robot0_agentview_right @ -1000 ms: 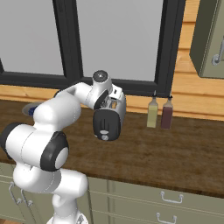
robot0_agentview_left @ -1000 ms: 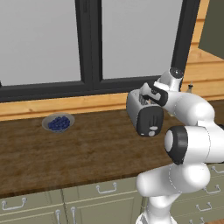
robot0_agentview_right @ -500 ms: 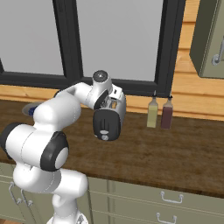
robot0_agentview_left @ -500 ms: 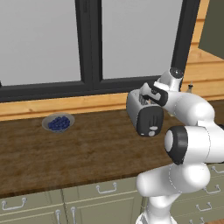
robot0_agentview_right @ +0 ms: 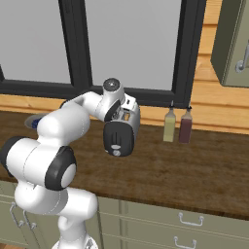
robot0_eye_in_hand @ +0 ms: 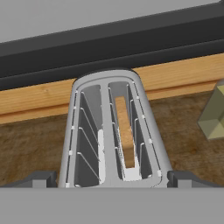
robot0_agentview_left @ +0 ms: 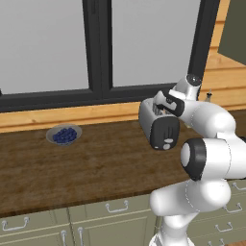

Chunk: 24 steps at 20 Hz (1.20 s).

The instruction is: Start the toaster. Once the lever pops up, take the bread to the plate on the dining counter.

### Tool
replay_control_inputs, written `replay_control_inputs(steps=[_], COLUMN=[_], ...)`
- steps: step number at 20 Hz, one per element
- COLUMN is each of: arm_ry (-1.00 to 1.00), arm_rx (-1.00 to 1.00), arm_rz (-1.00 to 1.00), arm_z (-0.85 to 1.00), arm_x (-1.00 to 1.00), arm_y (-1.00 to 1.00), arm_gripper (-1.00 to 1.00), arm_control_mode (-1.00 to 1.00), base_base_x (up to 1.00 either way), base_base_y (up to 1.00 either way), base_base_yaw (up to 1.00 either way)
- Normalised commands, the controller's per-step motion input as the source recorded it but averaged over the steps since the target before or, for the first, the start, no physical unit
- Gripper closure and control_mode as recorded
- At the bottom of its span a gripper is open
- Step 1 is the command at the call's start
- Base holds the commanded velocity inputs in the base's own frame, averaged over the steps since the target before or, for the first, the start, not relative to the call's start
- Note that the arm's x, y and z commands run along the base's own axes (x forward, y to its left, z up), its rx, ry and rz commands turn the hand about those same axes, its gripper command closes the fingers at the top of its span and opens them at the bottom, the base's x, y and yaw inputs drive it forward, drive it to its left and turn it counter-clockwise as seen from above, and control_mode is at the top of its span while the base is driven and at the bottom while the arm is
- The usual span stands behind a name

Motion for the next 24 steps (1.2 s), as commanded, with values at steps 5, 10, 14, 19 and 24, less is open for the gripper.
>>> replay_control_inputs(steps=[5,10,14,19,24], arm_ry=[0.0,0.0,0.0,0.0,0.0], arm_rx=[0.0,0.0,0.0,0.0,0.0], arm_rz=[0.0,0.0,0.0,0.0,0.0], arm_z=[0.0,0.0,0.0,0.0,0.0], arm_x=[0.0,0.0,0.0,0.0,0.0], arm_y=[0.0,0.0,0.0,0.0,0.0], arm_gripper=[-1.0,-1.0,-1.0,-1.0,-1.0], arm_control_mode=[-1.0,-1.0,-1.0,-1.0,-1.0], base_base_x=[0.0,0.0,0.0,0.0,0.0], base_base_y=[0.0,0.0,0.0,0.0,0.0], base_base_yaw=[0.0,0.0,0.0,0.0,0.0])
